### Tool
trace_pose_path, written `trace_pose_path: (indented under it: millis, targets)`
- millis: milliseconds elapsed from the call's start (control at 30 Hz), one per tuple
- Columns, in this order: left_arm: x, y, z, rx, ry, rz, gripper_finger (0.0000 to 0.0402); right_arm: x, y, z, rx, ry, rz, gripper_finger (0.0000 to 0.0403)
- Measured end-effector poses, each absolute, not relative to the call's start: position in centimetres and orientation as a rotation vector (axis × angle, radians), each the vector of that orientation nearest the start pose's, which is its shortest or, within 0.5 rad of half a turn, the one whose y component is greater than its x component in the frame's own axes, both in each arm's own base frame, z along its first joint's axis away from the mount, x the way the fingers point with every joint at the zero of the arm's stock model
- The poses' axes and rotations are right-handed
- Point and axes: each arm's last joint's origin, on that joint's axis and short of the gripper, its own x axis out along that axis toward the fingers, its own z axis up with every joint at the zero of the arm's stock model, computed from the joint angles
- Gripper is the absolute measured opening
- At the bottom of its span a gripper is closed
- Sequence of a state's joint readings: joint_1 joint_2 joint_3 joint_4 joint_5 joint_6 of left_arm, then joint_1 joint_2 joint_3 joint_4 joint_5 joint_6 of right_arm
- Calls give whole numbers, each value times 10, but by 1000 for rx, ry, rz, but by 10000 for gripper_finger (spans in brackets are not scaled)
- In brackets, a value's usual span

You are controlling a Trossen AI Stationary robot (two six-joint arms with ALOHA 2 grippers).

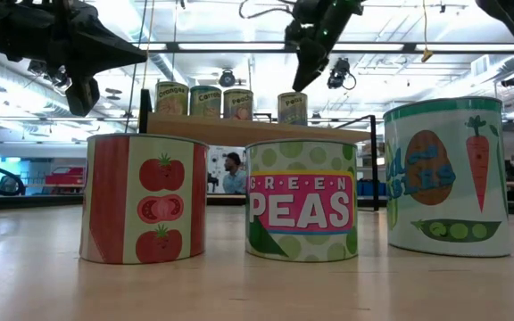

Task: Pick and place cans onto a shelf
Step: Put the canned peas on the shelf

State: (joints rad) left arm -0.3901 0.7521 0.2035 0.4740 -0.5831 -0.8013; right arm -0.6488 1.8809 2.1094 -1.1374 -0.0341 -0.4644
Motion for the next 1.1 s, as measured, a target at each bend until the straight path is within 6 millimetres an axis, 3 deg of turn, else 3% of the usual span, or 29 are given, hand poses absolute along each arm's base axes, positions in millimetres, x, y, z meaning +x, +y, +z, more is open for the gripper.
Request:
trace_pose_path:
  millis: [267,567,800,1100]
  targets:
    - [153,-46,200,-763,-15,209,16,291,-250,392,29,971,-472,374]
    - [153,-46,200,-763,-14,209,16,280,-248,384,191,1072,-574,373]
    - [153,-46,200,-751,-11,209,16,285,-251,362,234,1082,-526,360]
    - [153,-46,200,-759,-9,210,16,300,-261,341,151,978,-444,348]
